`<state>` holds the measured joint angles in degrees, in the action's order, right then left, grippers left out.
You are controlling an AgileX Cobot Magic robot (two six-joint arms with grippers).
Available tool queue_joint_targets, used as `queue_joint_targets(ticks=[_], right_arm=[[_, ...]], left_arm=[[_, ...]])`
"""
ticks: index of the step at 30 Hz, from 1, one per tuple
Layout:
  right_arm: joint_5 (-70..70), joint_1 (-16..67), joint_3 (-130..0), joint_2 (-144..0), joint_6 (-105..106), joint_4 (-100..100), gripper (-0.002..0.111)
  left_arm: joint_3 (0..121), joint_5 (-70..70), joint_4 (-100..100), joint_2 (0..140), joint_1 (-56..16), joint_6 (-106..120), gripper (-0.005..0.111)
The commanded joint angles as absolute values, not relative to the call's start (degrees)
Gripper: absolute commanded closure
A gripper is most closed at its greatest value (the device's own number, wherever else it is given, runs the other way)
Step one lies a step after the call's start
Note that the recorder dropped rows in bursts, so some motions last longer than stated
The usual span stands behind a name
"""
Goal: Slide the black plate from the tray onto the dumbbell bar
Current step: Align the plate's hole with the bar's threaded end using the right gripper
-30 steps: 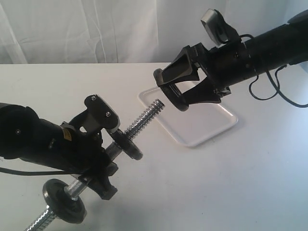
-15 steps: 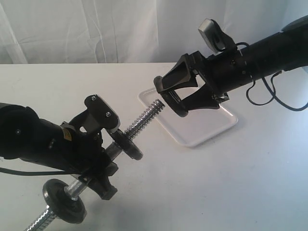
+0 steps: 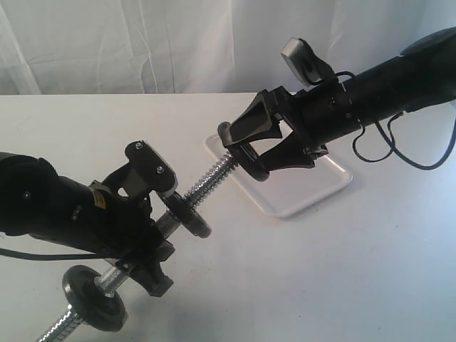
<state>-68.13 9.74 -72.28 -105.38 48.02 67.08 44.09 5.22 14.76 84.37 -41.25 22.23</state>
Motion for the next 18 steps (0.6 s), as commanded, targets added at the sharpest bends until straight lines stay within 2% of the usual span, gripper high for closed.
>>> queue_joint_targets(ticks=[1,9,18], right_arm=[[-70.0,10.3,-72.5,-104.7,49.1,71.0,0.108],[-70.0,10.5,-72.5,-104.7,49.1,71.7,0.108],[-70.0,14.4,-72.5,-104.7,49.1,71.3,0.108]], left_arm=[[45.6,-5.9,15.9,81.2,-41.3,22.5,0.107],[45.6,-5.9,15.9,81.2,-41.3,22.5,0.107],[45.6,-6.1,15.9,81.2,-41.3,22.5,0.107]])
